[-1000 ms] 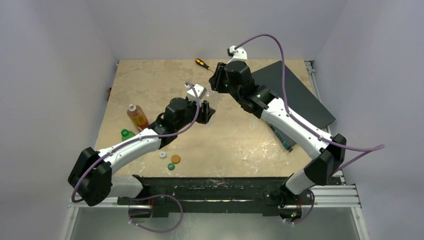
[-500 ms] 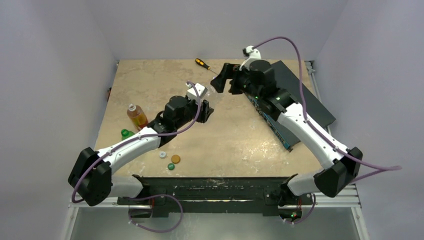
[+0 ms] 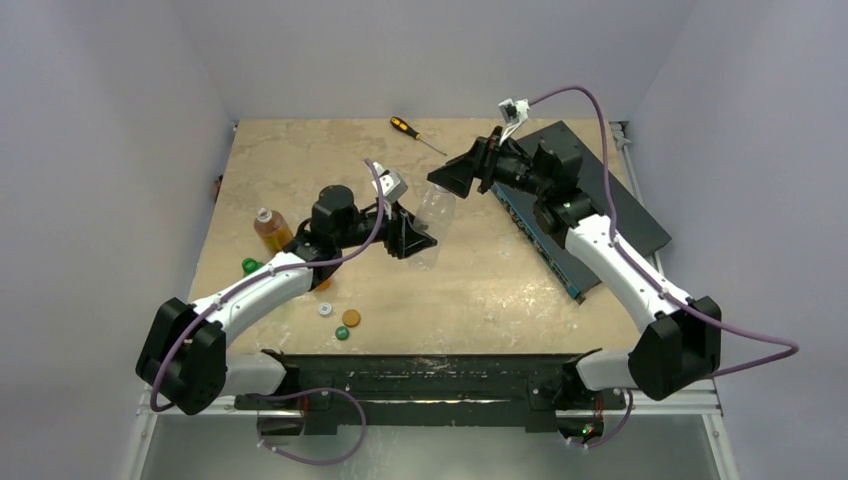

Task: Screw on the bottle caps
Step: Screw the bottle cap onto the plastic bottle.

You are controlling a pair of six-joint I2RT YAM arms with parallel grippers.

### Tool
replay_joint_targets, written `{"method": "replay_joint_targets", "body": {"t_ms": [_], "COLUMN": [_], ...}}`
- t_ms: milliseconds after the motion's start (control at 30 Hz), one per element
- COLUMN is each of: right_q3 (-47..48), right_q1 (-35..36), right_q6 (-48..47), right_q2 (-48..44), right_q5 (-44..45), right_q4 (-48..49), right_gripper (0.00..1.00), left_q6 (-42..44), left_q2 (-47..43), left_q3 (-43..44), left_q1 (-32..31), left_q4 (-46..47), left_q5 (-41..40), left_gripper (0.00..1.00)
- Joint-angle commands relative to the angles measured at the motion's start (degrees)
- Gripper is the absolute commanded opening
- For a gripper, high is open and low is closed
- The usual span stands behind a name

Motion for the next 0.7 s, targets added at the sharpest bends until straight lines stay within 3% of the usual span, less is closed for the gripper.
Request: {"method": "replay_joint_targets", "body": {"t_ms": [0,667], "right_q3": [-0.8,-0.2], "right_q1": [0.4,4.1], "right_q6": [5.8,4.0], "right_q2": [1.0,0.0], "right_q5": [-8.0,-6.7], "right_q4": [13.8,12.7], "right_gripper": [0.99,0.99], "left_q6": [-5.6,-11.6], "left_q2": [-1.1,3.3], "left_q3": [-1.3,-2.7], "left_q1": [0.2,0.9], "left_q4": [9.1,13.6], "left_q5": [8.8,8.6], "left_gripper": [0.00,0.00]}}
